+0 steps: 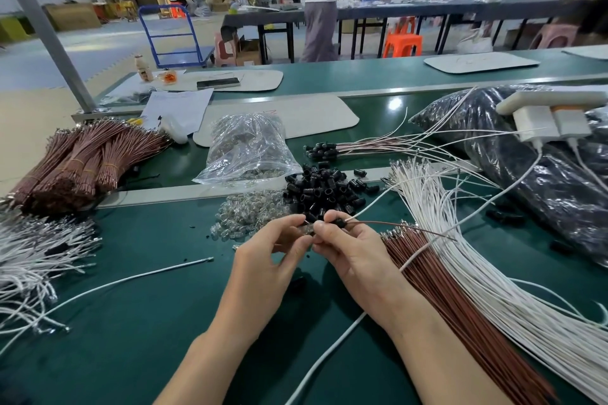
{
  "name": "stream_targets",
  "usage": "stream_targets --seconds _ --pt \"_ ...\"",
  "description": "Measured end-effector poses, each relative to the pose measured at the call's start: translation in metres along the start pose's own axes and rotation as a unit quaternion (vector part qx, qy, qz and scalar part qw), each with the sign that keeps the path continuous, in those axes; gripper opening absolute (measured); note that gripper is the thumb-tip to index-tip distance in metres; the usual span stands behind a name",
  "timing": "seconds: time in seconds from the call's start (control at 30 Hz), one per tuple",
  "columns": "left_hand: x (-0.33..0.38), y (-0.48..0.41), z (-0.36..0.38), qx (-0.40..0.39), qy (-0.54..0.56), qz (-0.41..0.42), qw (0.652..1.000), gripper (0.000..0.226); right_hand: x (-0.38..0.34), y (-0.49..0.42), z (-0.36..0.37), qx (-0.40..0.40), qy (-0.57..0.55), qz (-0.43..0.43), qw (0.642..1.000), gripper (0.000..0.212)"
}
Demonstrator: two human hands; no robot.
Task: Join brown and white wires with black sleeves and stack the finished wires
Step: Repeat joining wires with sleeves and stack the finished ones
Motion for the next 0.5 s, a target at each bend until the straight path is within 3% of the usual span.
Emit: stream_targets --seconds 0.2,0.5 --pt "-0.0012 0.0011 -0.0035 0.009 -0.114 0.050 0.992 0.014 0.0006 0.0014 0.0011 -0.015 0.027 0.013 0.999 0.018" --pt "0.0023 0.0035 -0.0066 0.024 -0.159 0.064 0.985 0.015 -0.0035 0.0034 0.0025 -0.031 0.008 0.039 0.999 0.018"
Point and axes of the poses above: each hand's wrist, its own y-axis away from the middle knuckle, its own z-axis out of the palm, x = y × z, the point moved 2 cm from there along -y, towards the middle knuckle, and after that the axes turned 3 degrees about -x, right-handed, at the moved point
